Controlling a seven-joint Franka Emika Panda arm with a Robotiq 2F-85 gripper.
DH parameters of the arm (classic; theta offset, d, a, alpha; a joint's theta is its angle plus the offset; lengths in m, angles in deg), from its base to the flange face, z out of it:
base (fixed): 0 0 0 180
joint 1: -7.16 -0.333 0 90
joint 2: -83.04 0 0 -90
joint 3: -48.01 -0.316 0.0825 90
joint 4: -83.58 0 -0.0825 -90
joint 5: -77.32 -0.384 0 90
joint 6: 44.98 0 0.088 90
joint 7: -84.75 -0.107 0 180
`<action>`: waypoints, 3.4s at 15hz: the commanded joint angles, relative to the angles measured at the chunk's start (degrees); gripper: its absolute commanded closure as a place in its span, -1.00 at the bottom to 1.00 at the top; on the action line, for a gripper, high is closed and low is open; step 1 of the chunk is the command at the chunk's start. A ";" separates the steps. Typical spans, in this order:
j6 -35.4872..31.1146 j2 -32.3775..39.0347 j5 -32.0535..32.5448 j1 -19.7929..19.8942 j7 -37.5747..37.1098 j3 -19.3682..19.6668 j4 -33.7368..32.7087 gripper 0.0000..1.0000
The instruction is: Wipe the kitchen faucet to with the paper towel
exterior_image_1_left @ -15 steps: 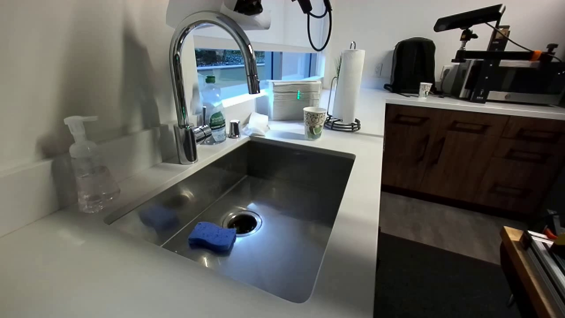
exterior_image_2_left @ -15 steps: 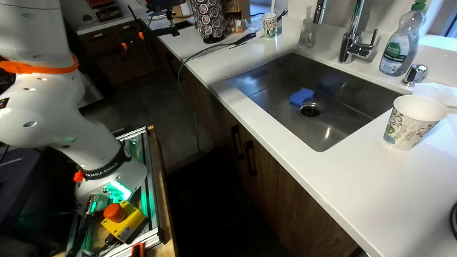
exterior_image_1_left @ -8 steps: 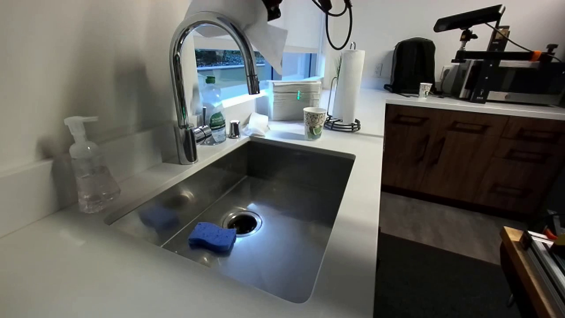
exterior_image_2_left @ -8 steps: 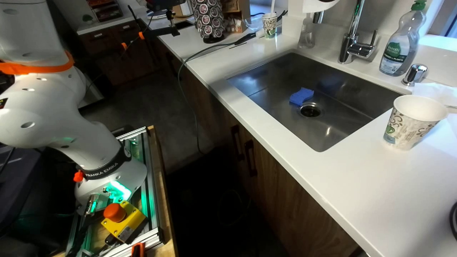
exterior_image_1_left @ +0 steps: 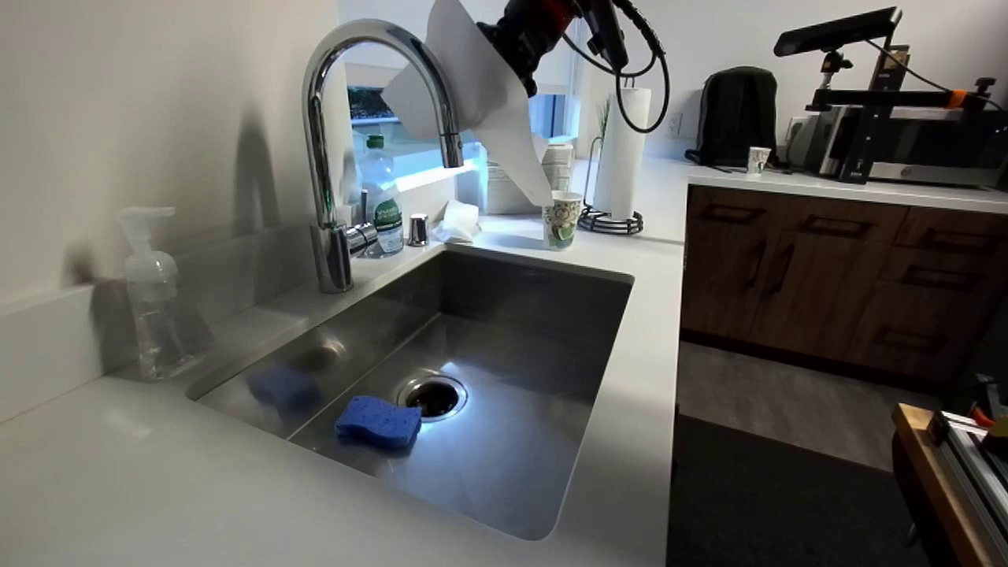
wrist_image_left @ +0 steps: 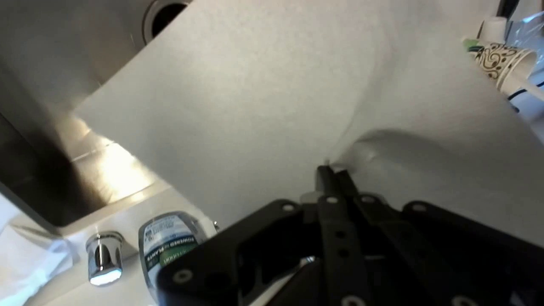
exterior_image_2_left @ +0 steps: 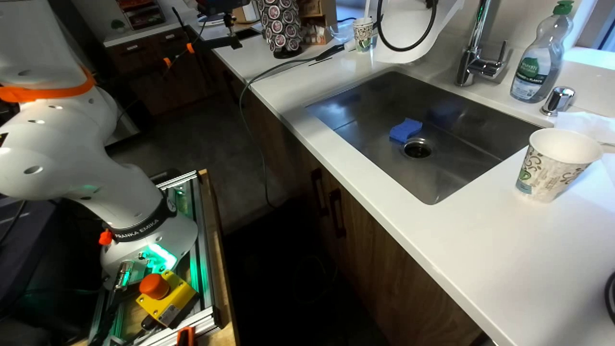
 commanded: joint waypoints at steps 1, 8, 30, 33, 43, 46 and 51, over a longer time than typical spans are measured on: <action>2.75 -1.73 -2.23 0.30 -0.13 -0.69 4.90 0.99; 1.26 -0.25 -5.62 0.22 -0.58 -0.97 5.25 0.99; -11.90 9.63 -10.81 -4.53 -0.02 -4.72 -20.23 0.99; -14.00 13.53 -9.08 -4.72 -0.73 -5.32 -25.59 0.99; -15.16 16.12 2.78 -6.64 -5.89 1.06 -29.02 0.99; -14.48 14.90 5.03 -6.81 -7.67 2.36 -28.43 0.99; -8.18 12.20 5.85 -6.21 -8.88 2.76 -26.66 0.99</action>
